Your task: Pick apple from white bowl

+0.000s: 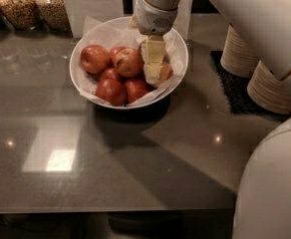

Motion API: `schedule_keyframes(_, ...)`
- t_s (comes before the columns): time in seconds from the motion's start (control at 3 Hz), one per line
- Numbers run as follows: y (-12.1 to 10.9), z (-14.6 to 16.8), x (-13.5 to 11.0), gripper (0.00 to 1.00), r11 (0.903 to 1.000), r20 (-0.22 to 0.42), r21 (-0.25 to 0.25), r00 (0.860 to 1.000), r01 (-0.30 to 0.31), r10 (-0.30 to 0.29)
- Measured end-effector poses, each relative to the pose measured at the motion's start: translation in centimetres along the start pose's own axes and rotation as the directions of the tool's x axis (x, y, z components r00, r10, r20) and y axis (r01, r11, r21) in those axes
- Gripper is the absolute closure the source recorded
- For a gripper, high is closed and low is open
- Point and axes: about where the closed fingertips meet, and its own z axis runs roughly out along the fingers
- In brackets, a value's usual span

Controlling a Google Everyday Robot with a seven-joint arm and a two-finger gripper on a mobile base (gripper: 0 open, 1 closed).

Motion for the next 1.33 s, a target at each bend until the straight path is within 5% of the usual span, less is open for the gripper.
schedule_keyframes(1.33, -3.2, 2.1, -3.2, 0.0, 0.9967, 0.025, -0.011, 0.997, 0.08, -0.079)
